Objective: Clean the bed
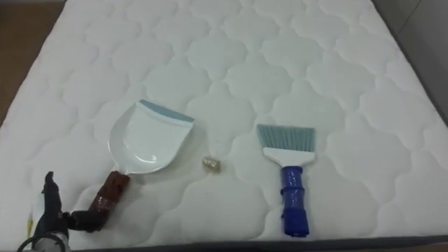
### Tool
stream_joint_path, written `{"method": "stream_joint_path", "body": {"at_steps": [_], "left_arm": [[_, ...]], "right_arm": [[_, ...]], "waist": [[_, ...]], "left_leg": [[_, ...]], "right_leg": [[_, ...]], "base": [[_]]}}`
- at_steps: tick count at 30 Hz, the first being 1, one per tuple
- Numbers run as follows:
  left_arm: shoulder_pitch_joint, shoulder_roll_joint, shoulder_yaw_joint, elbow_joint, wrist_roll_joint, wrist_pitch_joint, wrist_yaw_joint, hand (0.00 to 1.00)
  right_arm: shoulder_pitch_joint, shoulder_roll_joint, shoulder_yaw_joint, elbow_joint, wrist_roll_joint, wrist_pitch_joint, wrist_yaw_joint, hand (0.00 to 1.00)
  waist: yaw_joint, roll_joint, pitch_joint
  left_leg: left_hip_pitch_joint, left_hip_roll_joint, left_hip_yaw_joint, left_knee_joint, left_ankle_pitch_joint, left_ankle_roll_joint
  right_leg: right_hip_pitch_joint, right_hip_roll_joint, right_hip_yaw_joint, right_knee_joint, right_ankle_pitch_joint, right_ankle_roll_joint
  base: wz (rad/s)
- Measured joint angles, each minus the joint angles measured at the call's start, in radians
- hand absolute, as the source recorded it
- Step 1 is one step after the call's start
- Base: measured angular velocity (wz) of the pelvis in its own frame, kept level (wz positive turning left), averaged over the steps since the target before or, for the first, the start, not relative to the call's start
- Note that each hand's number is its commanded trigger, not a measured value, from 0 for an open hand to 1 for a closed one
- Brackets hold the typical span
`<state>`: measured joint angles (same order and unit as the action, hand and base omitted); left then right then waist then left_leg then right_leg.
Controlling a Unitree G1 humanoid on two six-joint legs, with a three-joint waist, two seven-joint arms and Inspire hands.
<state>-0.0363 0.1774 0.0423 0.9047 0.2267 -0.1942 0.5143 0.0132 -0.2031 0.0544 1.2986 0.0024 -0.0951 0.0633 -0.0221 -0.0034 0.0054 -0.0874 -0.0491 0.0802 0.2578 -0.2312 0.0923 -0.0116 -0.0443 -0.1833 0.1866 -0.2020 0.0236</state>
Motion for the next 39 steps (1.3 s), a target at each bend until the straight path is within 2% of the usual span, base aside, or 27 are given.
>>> {"method": "stream_joint_path", "body": {"at_steps": [6,8,12,14,17,19,20,21,22,23,24,26,28,32,34,39], "left_arm": [[-0.073,0.001,-0.027,0.054,-0.032,0.001,0.0,0.0],[-0.092,0.002,-0.046,0.066,-0.078,0.001,0.0,0.0],[-0.099,0.003,-0.076,0.068,-0.1,0.001,-0.008,0.0],[-0.114,0.01,-0.1,0.086,-0.107,0.001,-0.022,0.0],[-0.124,0.02,-0.107,0.098,-0.109,0.0,-0.039,0.0],[-0.135,0.024,-0.108,0.1,-0.116,-0.001,-0.048,0.0],[-0.146,0.028,-0.119,0.102,-0.116,-0.001,-0.048,0.0],[-0.15,0.035,-0.127,0.103,-0.116,-0.003,-0.047,0.0],[-0.153,0.049,-0.129,0.109,-0.116,-0.004,-0.048,0.0],[-0.153,0.046,-0.13,0.122,-0.115,-0.004,-0.05,0.0],[-0.156,0.044,-0.131,0.128,-0.113,-0.004,-0.052,0.0],[-0.177,0.045,-0.13,0.142,-0.115,-0.006,-0.052,0.0],[-0.185,0.047,-0.131,0.142,-0.115,-0.007,-0.05,0.0],[-0.188,0.05,-0.137,0.151,-0.116,-0.007,-0.049,0.0],[-0.189,0.053,-0.147,0.158,-0.12,-0.007,-0.048,0.0],[-0.19,0.054,-0.152,0.181,-0.144,-0.007,-0.048,0.0]], "right_arm": [[-0.037,-0.005,0.037,0.021,0.019,0.009,-0.042,0.0],[-0.052,-0.008,0.056,0.028,0.029,0.009,-0.049,0.0],[-0.065,-0.009,0.083,0.04,0.029,0.006,-0.067,0.0],[-0.076,-0.009,0.095,0.041,0.032,-0.003,-0.076,0.0],[-0.099,-0.011,0.13,0.04,0.03,-0.014,-0.086,0.0],[-0.108,-0.01,0.15,0.043,0.03,-0.015,-0.097,0.0],[-0.107,-0.011,0.151,0.044,0.047,-0.02,-0.102,0.0],[-0.11,-0.013,0.152,0.043,0.054,-0.023,-0.11,0.0],[-0.128,-0.013,0.16,0.042,0.059,-0.026,-0.119,0.0],[-0.134,-0.022,0.162,0.043,0.06,-0.027,-0.129,0.0],[-0.13,-0.024,0.163,0.044,0.06,-0.028,-0.138,0.0],[-0.132,-0.026,0.169,0.061,0.057,-0.022,-0.147,0.0],[-0.13,-0.024,0.172,0.062,0.058,-0.017,-0.138,0.0],[-0.135,-0.024,0.177,0.061,0.059,-0.014,-0.136,0.0],[-0.136,-0.024,0.196,0.06,0.067,-0.015,-0.136,0.0],[-0.14,-0.024,0.209,0.057,0.071,-0.015,-0.137,0.0]], "waist": [[-0.001,0.016,0.0101],[0.0,0.018,0.0112],[0.001,0.019,0.0122],[0.009,0.022,0.0155],[0.011,0.02,0.0155],[-0.004,0.022,0.0156],[0.001,0.022,0.0209],[0.005,0.016,0.0214],[0.017,0.008,0.0248],[0.0,0.016,0.0246],[-0.011,0.02,0.0239],[-0.015,0.026,0.0276],[-0.015,0.027,0.0283],[-0.019,0.025,0.0294],[-0.02,0.021,0.0318],[-0.027,0.02,0.0321]], "left_leg": [[-0.039,0.002,0.004,0.003,0.003,0.0],[-0.061,0.002,0.005,0.004,0.006,-0.001],[-0.074,0.006,0.0,0.004,0.007,-0.003],[-0.08,0.009,-0.033,0.003,0.008,-0.005],[-0.104,0.004,-0.062,0.003,0.011,-0.011],[-0.113,0.006,-0.073,-0.004,0.016,-0.016],[-0.103,0.012,-0.125,-0.012,0.021,-0.022],[-0.102,0.013,-0.156,-0.009,0.021,-0.023],[-0.115,0.015,-0.174,0.009,0.019,-0.028],[-0.121,0.019,-0.175,0.025,0.007,-0.047],[-0.121,0.02,-0.165,0.024,0.008,-0.05],[-0.125,0.032,-0.107,0.013,0.012,-0.055],[-0.128,0.037,-0.08,0.012,0.012,-0.054],[-0.148,0.034,-0.056,0.015,0.014,-0.05],[-0.149,0.032,-0.051,0.015,0.017,-0.045],[-0.156,0.034,-0.05,0.014,0.017,-0.045]], "right_leg": [[-0.045,-0.002,-0.006,0.019,0.0,0.0],[-0.067,-0.001,-0.005,0.019,0.0,0.0],[-0.095,0.0,-0.006,0.036,0.0,-0.002],[-0.136,0.0,-0.009,0.08,-0.01,-0.017],[-0.15,-0.006,-0.017,0.072,-0.002,-0.023],[-0.172,-0.007,-0.036,0.099,-0.003,-0.024],[-0.235,-0.002,-0.053,0.181,-0.027,-0.028],[-0.26,0.006,-0.05,0.176,-0.023,-0.034],[-0.319,0.018,-0.038,0.094,0.036,-0.075],[-0.329,0.015,-0.067,0.069,0.14,-0.09],[-0.317,0.017,-0.07,0.059,0.142,-0.091],[-0.312,0.022,-0.072,0.052,0.141,-0.094],[-0.314,0.023,-0.077,0.054,0.141,-0.095],[-0.34,0.013,-0.08,0.073,0.14,-0.095],[-0.341,0.012,-0.077,0.073,0.14,-0.094],[-0.342,0.014,-0.075,0.074,0.14,-0.096]], "base": [[-0.02],[0.0],[-0.04],[-0.23],[-0.33],[-0.06],[-0.15],[-0.5],[-0.35],[-0.15],[0.19],[0.13],[0.12],[0.06],[0.04],[0.06]]}}
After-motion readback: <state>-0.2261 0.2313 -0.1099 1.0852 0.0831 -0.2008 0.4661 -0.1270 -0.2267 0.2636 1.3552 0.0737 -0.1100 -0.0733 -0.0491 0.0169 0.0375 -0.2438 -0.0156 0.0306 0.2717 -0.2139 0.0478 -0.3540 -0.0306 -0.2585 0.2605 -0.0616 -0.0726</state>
